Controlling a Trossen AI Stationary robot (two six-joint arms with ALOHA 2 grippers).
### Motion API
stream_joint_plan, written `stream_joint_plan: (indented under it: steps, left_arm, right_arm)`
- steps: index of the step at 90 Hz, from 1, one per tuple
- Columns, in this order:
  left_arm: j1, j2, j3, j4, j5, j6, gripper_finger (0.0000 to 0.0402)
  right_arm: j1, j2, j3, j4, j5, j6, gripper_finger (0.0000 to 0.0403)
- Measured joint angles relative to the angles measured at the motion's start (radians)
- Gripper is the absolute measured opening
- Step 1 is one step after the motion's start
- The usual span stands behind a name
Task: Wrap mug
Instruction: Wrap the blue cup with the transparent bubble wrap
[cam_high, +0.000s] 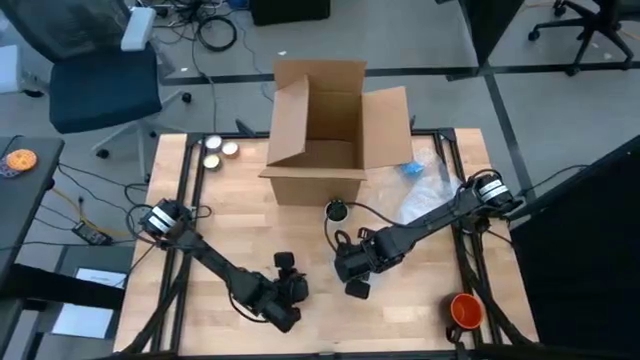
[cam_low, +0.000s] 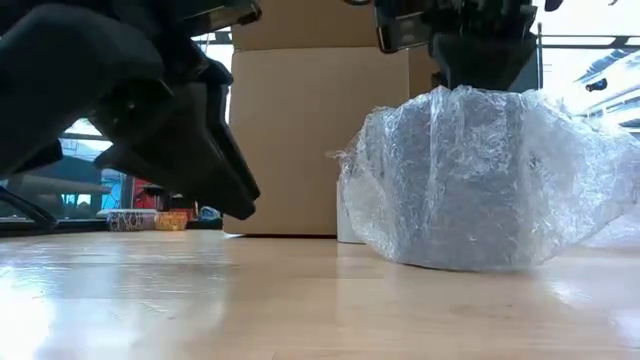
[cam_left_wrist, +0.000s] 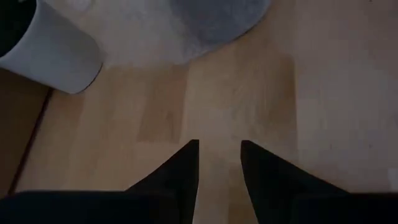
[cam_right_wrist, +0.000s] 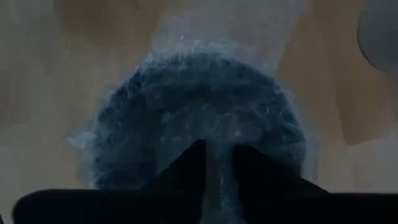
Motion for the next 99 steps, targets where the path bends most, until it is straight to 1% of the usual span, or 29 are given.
stream_joint_plan:
  steps: [8, 18, 33, 46, 62, 73, 88, 99]
  left_arm:
    - [0.0, 0.0, 0.0, 0.001, 0.0, 0.0, 0.0105]
    - [0.0, 0.0, 0.0, 0.001, 0.0, 0.001, 0.0105]
    - [0.001, 0.0, 0.0, 0.001, 0.0, 0.001, 0.0105]
    - [0.001, 0.0, 0.0, 0.001, 0.0, 0.001, 0.0105]
    - [0.001, 0.001, 0.0, 0.007, 0.001, 0.001, 0.0105]
    - [0.001, 0.001, 0.0, 0.022, 0.001, 0.001, 0.0105]
    - [0.001, 0.001, 0.0, 0.066, 0.001, 0.001, 0.0105]
    - [0.001, 0.002, 0.0, 0.123, 0.001, 0.001, 0.0105]
  right_arm:
    - [0.001, 0.003, 0.041, -0.039, -0.009, -0.011, 0.0023]
    - [0.013, 0.004, 0.133, -0.117, -0.009, -0.03, 0.0004]
    - [0.021, 0.004, 0.242, -0.24, 0.013, -0.042, 0.0004]
    - [0.022, 0.003, 0.257, -0.263, 0.021, -0.042, 0.0001]
    - [0.022, 0.004, 0.203, -0.214, 0.024, -0.026, 0.0]
    - [0.022, 0.004, 0.134, -0.12, 0.018, -0.043, 0.0]
    - [0.017, 0.004, 0.013, 0.051, -0.047, -0.044, 0.0002]
    - [0.01, -0.004, -0.051, 0.128, -0.066, -0.036, 0.001]
